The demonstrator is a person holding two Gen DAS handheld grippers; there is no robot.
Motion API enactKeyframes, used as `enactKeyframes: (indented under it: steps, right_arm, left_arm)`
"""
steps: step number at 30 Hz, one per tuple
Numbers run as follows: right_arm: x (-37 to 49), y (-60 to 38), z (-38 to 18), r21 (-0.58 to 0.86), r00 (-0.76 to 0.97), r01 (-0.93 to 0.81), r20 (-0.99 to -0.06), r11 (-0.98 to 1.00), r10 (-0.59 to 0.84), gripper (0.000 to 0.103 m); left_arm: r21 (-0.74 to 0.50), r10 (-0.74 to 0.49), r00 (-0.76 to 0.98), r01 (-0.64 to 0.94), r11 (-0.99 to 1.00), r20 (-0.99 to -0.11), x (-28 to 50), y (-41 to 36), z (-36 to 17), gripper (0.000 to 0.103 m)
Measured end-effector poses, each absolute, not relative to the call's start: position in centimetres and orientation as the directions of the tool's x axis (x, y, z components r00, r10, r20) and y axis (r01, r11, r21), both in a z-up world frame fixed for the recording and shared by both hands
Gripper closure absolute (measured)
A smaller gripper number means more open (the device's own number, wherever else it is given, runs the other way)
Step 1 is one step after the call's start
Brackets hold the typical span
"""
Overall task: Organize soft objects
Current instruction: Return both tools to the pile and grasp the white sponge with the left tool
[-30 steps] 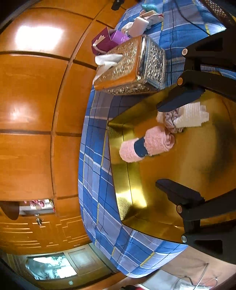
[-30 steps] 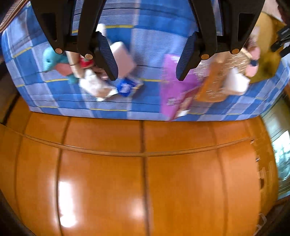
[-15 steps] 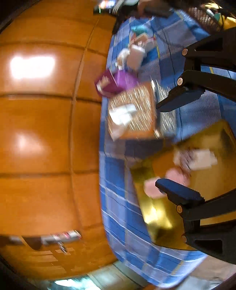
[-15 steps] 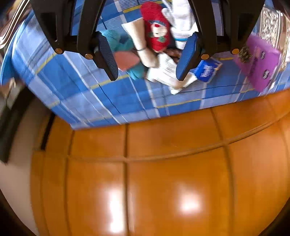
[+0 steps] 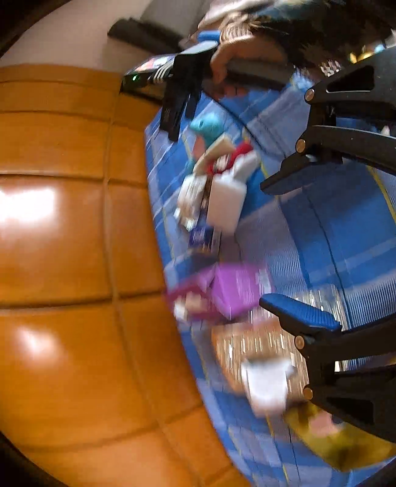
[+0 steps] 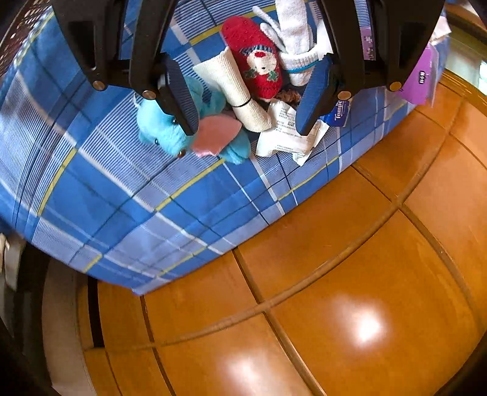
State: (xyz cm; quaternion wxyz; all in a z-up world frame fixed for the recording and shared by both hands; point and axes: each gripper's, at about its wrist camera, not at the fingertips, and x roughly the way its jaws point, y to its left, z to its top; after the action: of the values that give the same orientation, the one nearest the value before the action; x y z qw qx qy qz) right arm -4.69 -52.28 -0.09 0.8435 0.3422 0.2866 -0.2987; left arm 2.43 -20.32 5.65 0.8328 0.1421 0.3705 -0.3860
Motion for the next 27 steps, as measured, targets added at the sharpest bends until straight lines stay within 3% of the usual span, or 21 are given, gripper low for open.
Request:
enactKeyframes:
  steps: [5, 8, 11, 18, 27]
  right_arm:
    - [-5.0, -52.5, 0.0, 0.446, 0.684, 0.678, -0.674, 0.585, -0.280, 0.036]
    - [-5.2, -52.3, 0.4, 0.450, 0.697, 0.668, -0.658, 0.592, -0.285, 0.036]
    - [-5.5, -52.0, 1.0, 0.443, 0.708, 0.662, -0.635, 0.604, -0.310, 0.036]
    - [-5.6, -52.3, 1.1, 0.484, 0.736, 0.630, -0.620, 0.607, -0.270, 0.036]
    - [-5.8, -52.5, 0.9, 0.519, 0.754, 0.609, -0.613, 0.600, -0.235, 0.036]
  left_arm:
    - [-0.130, -0.546, 0.304, 0.775, 0.618, -0.781, 3.1, -26.0, 4.1, 0.038]
    - [-0.193, -0.539, 0.237, 0.758, 0.623, -0.808, 4.0, -29.3, 3.2, 0.026]
    - [-0.253, -0.539, 0.191, 0.723, 0.642, -0.821, 5.0, -32.0, 2.4, 0.024]
    - [-0.460, -0.554, 0.069, 0.478, 0.748, -0.829, 8.6, -34.2, -1.3, 0.021]
    - [-0.503, -0.533, 0.103, 0.218, 0.836, -0.840, 10.9, -33.5, -4.8, 0.017]
